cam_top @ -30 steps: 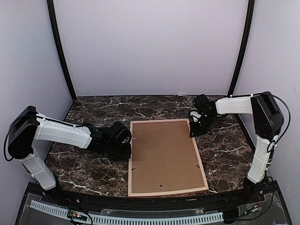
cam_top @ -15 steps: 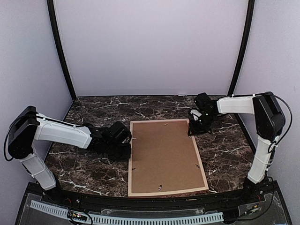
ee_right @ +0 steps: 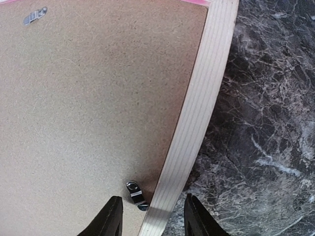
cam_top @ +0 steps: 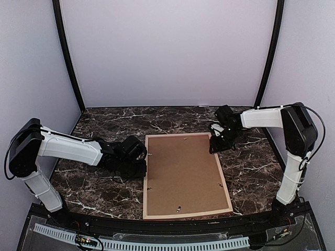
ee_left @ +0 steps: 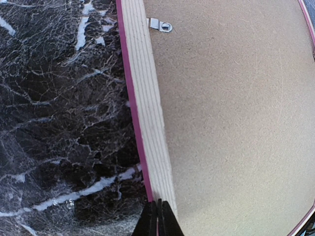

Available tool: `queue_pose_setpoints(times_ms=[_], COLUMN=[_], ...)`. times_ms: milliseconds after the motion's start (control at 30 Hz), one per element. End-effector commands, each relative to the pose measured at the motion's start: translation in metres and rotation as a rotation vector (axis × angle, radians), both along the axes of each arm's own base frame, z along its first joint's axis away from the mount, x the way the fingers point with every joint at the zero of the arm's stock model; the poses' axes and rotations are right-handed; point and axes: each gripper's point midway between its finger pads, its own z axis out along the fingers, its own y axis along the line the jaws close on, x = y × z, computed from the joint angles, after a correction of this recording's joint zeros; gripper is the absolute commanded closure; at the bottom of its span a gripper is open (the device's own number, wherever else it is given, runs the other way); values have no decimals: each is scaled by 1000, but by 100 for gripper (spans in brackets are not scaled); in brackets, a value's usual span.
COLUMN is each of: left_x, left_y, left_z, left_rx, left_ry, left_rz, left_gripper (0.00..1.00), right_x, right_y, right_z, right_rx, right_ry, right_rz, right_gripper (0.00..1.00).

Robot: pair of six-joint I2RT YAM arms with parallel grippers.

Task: Put the photo into the frame
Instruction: Press the fastener onto the backboard.

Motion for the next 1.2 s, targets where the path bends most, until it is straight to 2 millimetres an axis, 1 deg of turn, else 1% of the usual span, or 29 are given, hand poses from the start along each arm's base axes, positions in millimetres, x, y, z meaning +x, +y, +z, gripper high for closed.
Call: queue_pose_setpoints(times_ms=[0, 167, 433, 567, 800, 900, 1033, 1167], left_x=[-6, -7, -7, -7, -6, -6, -5, -4], left_y=[1, 2, 1, 2, 0, 0, 0, -1], left_z=[-3, -4, -4, -4, -4, -3, -3, 0], left_rx=[22, 25, 22, 22, 24, 25, 25, 22], left_ry=[20, 23, 22, 21, 21, 21, 19, 15], left_rz=[-18, -18, -21, -21, -25, -26, -26, -26], left_gripper=[97, 97, 97, 97, 97, 97, 97, 97], right_x=[-1, 0, 5, 9, 10, 10, 8, 5], right_y=[1, 1, 2, 3, 6, 4, 7, 4], right_z=[-8, -11, -11, -9, -8, -5, 4, 11], right_rx=[-37, -48, -43, -34, -4, 19, 85, 106], right_ry=[2, 1, -6, -16, -10, -10, 2, 2], right_rz=[19, 17, 6, 7, 12, -2, -20, -44], right_gripper=[57, 59, 70, 73, 77, 73, 59, 51])
